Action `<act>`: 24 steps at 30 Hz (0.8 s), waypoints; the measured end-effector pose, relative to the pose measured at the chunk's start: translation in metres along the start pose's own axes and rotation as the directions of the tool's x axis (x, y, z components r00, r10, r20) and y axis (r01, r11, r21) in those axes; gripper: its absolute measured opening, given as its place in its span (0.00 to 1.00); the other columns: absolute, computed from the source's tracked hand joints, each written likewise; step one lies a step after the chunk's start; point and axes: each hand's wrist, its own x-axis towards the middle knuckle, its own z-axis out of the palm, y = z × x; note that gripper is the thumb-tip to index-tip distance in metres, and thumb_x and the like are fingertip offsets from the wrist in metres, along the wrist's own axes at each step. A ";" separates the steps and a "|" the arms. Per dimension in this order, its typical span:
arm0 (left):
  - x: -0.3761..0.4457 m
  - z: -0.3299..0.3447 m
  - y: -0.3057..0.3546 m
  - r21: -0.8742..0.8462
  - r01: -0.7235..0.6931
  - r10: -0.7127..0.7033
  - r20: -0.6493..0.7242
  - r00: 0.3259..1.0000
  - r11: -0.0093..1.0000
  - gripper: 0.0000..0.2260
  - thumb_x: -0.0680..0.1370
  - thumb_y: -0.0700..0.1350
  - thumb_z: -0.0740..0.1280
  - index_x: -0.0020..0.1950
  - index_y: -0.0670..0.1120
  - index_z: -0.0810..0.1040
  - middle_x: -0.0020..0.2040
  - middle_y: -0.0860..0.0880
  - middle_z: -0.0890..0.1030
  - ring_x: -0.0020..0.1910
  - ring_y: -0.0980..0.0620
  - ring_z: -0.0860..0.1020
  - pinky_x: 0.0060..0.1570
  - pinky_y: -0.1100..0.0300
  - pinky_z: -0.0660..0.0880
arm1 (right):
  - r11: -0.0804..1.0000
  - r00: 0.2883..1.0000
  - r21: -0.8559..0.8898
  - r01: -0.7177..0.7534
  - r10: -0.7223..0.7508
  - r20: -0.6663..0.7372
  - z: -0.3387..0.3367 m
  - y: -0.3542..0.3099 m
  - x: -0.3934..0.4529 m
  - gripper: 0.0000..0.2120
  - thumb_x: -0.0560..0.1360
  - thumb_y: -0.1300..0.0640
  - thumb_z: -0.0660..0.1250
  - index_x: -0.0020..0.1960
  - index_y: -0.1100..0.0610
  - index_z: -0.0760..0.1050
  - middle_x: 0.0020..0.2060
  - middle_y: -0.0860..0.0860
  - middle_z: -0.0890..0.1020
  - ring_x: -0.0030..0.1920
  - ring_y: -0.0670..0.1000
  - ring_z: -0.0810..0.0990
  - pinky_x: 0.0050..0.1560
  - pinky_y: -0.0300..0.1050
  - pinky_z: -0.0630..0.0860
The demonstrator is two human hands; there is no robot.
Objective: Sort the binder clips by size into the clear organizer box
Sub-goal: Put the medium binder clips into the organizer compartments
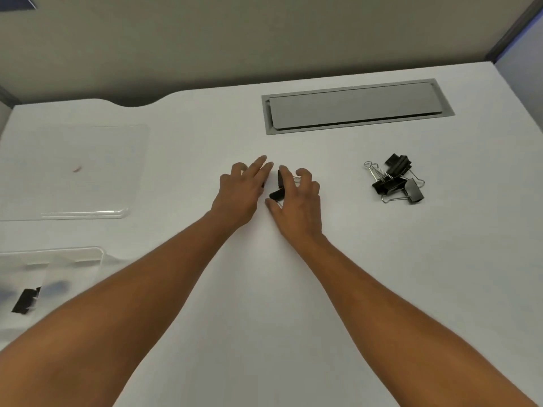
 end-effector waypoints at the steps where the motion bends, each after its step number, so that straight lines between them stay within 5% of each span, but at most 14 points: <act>1: 0.003 0.002 -0.002 -0.021 -0.012 0.012 -0.003 1.000 1.000 0.25 0.85 0.42 0.61 0.83 0.51 0.62 0.83 0.52 0.64 0.70 0.38 0.69 0.54 0.44 0.73 | 1.000 1.000 0.031 0.005 -0.005 0.004 -0.001 0.003 0.005 0.36 0.76 0.45 0.75 0.79 0.52 0.65 0.73 0.58 0.68 0.65 0.61 0.72 0.59 0.53 0.77; 4: 0.005 0.003 -0.003 -0.068 -0.024 0.021 -0.041 0.999 0.997 0.21 0.86 0.45 0.61 0.79 0.49 0.69 0.76 0.51 0.74 0.67 0.39 0.71 0.55 0.44 0.71 | 0.988 0.999 0.156 -0.011 0.005 0.040 -0.008 0.010 0.019 0.32 0.75 0.51 0.77 0.74 0.56 0.70 0.65 0.56 0.73 0.61 0.59 0.74 0.59 0.52 0.77; 9: -0.006 0.007 0.005 -0.228 0.129 -0.154 -0.098 0.983 0.965 0.19 0.81 0.47 0.69 0.71 0.46 0.77 0.62 0.45 0.79 0.61 0.40 0.77 0.57 0.45 0.73 | 0.970 1.000 0.243 -0.002 -0.001 0.011 -0.007 0.016 0.012 0.22 0.72 0.62 0.72 0.65 0.57 0.75 0.56 0.54 0.78 0.56 0.58 0.75 0.54 0.45 0.72; 11: -0.016 0.001 0.014 -0.427 0.178 -0.249 -0.117 0.961 0.887 0.18 0.79 0.47 0.70 0.68 0.47 0.78 0.58 0.47 0.78 0.55 0.45 0.79 0.56 0.50 0.76 | 0.944 0.999 0.330 -0.012 0.023 -0.029 -0.009 0.018 0.007 0.23 0.71 0.64 0.72 0.66 0.56 0.76 0.58 0.53 0.78 0.58 0.57 0.75 0.53 0.39 0.68; 14: -0.036 -0.017 0.033 -0.708 0.307 -0.464 -0.032 0.885 0.635 0.16 0.79 0.49 0.72 0.67 0.52 0.79 0.57 0.54 0.80 0.45 0.55 0.81 0.49 0.63 0.76 | 0.839 0.988 0.530 -0.121 0.156 -0.022 -0.025 0.018 0.009 0.19 0.72 0.61 0.72 0.63 0.52 0.78 0.57 0.47 0.82 0.56 0.51 0.79 0.54 0.40 0.73; 16: -0.055 -0.026 0.043 -0.832 0.384 -0.554 0.113 0.825 0.401 0.13 0.80 0.51 0.72 0.65 0.54 0.80 0.54 0.57 0.82 0.43 0.56 0.83 0.45 0.66 0.77 | 0.628 0.939 0.716 -0.306 0.325 0.117 -0.040 0.017 0.022 0.14 0.75 0.59 0.70 0.60 0.51 0.78 0.49 0.48 0.86 0.46 0.46 0.81 0.49 0.46 0.80; 19: -0.087 -0.034 0.055 -0.908 0.414 -0.569 0.377 0.731 -0.070 0.09 0.83 0.48 0.70 0.63 0.51 0.81 0.55 0.49 0.85 0.44 0.51 0.86 0.47 0.57 0.79 | 0.021 0.753 0.827 -0.561 0.426 0.501 -0.065 0.012 0.051 0.09 0.81 0.64 0.61 0.59 0.59 0.77 0.43 0.57 0.82 0.44 0.55 0.78 0.49 0.52 0.85; 20: -0.098 -0.037 0.059 -0.890 0.408 -0.541 0.450 0.711 -0.203 0.09 0.84 0.46 0.68 0.64 0.49 0.81 0.54 0.47 0.84 0.44 0.49 0.85 0.48 0.54 0.80 | -0.104 0.708 0.794 -0.598 0.395 0.585 -0.073 0.011 0.058 0.10 0.81 0.65 0.59 0.58 0.61 0.77 0.41 0.58 0.80 0.44 0.58 0.78 0.50 0.54 0.86; 22: -0.119 -0.040 0.066 -0.842 0.397 -0.473 0.535 0.701 -0.365 0.10 0.85 0.44 0.66 0.65 0.45 0.81 0.54 0.44 0.84 0.45 0.45 0.84 0.50 0.51 0.80 | -0.023 0.710 0.766 -0.642 0.357 0.606 -0.079 0.007 0.067 0.12 0.80 0.65 0.57 0.55 0.61 0.78 0.38 0.56 0.77 0.43 0.58 0.79 0.47 0.52 0.85; 24: -0.138 -0.043 0.070 -0.808 0.389 -0.421 0.570 0.706 -0.442 0.11 0.86 0.44 0.64 0.66 0.44 0.80 0.54 0.43 0.84 0.45 0.44 0.83 0.50 0.50 0.80 | 0.464 0.844 0.705 -0.536 0.306 0.441 -0.074 0.003 0.071 0.10 0.80 0.60 0.58 0.54 0.57 0.79 0.36 0.52 0.77 0.40 0.53 0.78 0.43 0.48 0.79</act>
